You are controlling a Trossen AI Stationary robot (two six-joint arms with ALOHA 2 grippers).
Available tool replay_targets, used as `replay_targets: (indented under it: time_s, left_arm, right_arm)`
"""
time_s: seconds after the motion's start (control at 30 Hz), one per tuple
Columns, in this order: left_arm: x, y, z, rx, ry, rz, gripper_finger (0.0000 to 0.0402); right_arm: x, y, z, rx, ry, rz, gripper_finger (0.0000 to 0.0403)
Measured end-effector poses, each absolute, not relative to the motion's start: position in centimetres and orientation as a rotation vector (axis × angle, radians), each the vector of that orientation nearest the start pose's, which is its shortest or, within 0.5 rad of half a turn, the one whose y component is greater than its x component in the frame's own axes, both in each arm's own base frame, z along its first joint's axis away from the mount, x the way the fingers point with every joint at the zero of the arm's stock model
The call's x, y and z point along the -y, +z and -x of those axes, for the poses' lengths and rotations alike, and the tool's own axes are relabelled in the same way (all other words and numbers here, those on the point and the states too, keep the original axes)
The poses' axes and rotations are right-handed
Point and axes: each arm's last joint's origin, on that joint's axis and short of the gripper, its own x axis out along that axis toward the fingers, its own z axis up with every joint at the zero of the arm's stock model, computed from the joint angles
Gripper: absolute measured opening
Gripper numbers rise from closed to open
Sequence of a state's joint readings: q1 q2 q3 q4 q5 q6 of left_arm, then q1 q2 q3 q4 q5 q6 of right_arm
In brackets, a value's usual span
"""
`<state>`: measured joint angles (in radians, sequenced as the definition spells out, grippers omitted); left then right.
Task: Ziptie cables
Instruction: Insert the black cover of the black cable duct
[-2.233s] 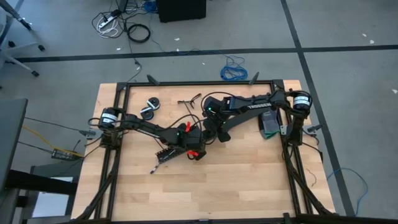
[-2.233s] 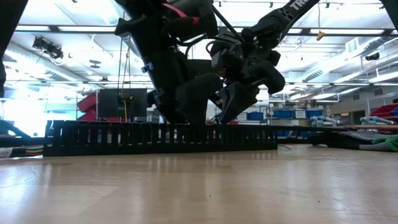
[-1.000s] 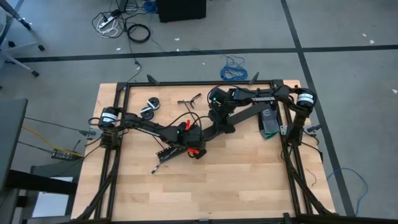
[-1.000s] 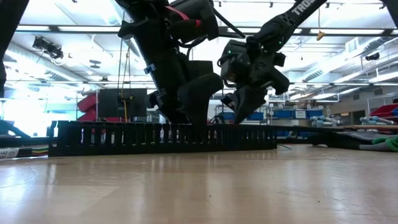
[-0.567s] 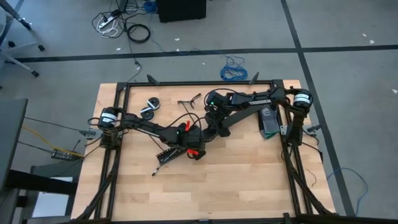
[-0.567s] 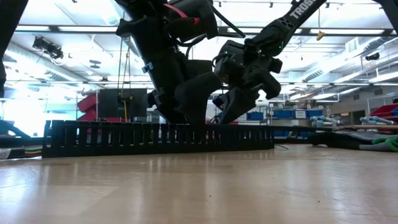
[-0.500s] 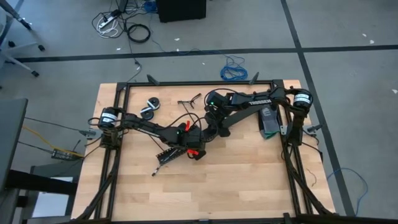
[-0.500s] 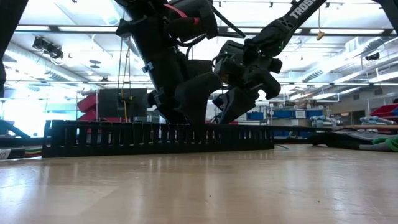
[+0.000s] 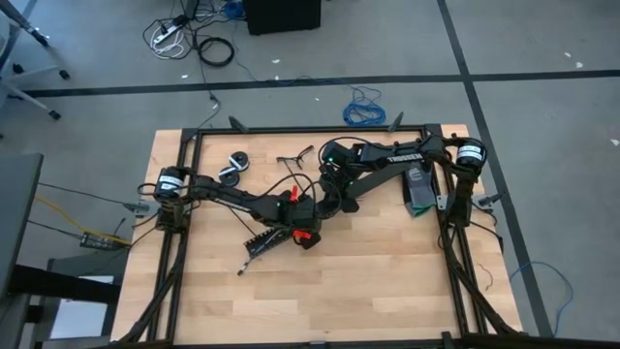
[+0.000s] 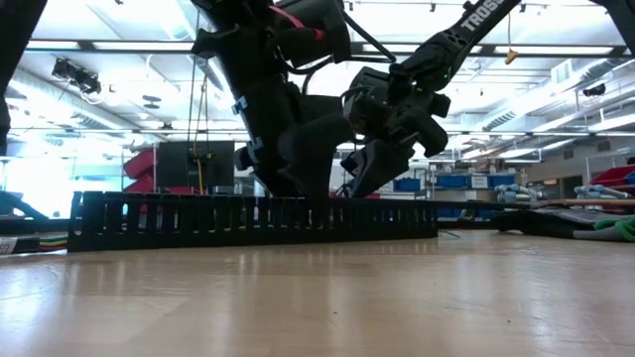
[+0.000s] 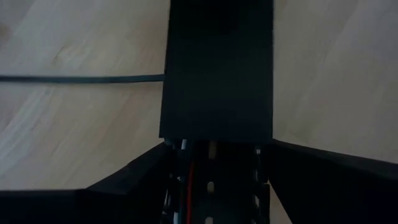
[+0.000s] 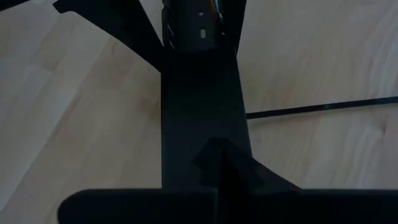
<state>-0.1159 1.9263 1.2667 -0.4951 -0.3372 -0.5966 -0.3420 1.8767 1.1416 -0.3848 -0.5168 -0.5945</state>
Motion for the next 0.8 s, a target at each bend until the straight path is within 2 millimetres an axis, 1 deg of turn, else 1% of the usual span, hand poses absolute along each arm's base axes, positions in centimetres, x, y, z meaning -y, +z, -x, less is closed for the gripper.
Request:
replay_targets:
  time_s: [0.23, 0.33, 0.57, 0.8]
  left_arm:
    - [3.6, 17.2, -37.4, -1.033, 0.494, 0.266, 0.0275]
    - [3.6, 17.2, -37.0, -1.047, 0.497, 0.267, 0.0299]
    - [3.6, 17.2, -36.9, -1.06, 0.481, 0.276, 0.035]
    - [3.9, 16.8, -36.6, -1.102, 0.457, 0.318, 0.0377]
  right_arm:
    - [10.8, 15.1, -34.6, -0.92, 0.447, 0.072, 0.0]
    - [10.8, 15.2, -34.6, -0.92, 0.444, 0.068, 0.0]
    - [10.8, 15.1, -34.6, -0.924, 0.434, 0.049, 0.0]
    - [10.8, 15.2, -34.7, -0.908, 0.427, 0.056, 0.0]
